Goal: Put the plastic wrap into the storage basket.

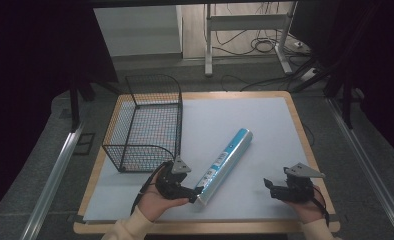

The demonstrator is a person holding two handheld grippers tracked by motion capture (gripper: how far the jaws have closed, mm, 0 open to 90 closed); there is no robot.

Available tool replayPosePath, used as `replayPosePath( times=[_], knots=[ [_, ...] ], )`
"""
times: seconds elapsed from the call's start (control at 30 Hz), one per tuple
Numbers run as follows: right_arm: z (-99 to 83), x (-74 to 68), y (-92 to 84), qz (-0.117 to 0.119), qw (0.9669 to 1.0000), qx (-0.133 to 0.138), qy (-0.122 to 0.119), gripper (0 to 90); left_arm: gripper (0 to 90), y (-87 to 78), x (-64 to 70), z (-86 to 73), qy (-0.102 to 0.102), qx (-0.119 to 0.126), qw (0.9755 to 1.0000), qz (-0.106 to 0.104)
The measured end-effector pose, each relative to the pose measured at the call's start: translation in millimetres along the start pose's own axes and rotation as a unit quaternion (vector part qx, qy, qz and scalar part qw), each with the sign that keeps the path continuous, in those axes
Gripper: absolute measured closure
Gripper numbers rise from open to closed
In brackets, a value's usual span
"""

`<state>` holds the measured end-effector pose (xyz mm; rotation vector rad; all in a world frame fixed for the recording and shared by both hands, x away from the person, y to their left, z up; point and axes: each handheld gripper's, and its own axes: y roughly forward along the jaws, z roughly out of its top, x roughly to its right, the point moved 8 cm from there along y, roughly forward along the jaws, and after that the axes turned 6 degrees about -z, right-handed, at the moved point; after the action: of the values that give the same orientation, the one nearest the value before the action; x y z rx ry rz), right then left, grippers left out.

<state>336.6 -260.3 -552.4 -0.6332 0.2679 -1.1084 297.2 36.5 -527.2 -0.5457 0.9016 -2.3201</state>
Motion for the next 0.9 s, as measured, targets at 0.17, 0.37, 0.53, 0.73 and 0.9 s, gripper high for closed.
replayPosePath(
  times=[0.17, 0.37, 0.53, 0.73, 0.9],
  knots=[
    [0.2, 0.9, 0.3, -0.002, 1.0000, 0.001, 0.000, 16.6, 15.9, 9.6, 3.0, 5.4, 0.001, -0.013, 0.9999, -0.008],
    [-0.4, 0.8, 0.5, -0.003, 1.0000, 0.000, -0.003, 16.6, 15.9, 15.6, 3.6, 15.5, -0.002, -0.016, 0.9998, -0.008],
    [-0.9, 0.7, 0.8, -0.004, 1.0000, -0.002, -0.004, 16.6, 15.8, 20.6, 7.9, 24.5, 0.003, -0.019, 0.9997, -0.014],
    [-2.0, 0.5, 2.0, -0.006, 0.9999, -0.007, -0.004, 16.6, 15.3, 31.5, 10.4, 30.9, 0.001, -0.039, 0.9991, -0.017],
    [-2.5, 1.7, 2.2, -0.010, 0.9999, -0.009, -0.005, 16.6, 15.2, 37.3, 9.5, 37.2, 0.001, -0.044, 0.9989, -0.014]
  ],
)
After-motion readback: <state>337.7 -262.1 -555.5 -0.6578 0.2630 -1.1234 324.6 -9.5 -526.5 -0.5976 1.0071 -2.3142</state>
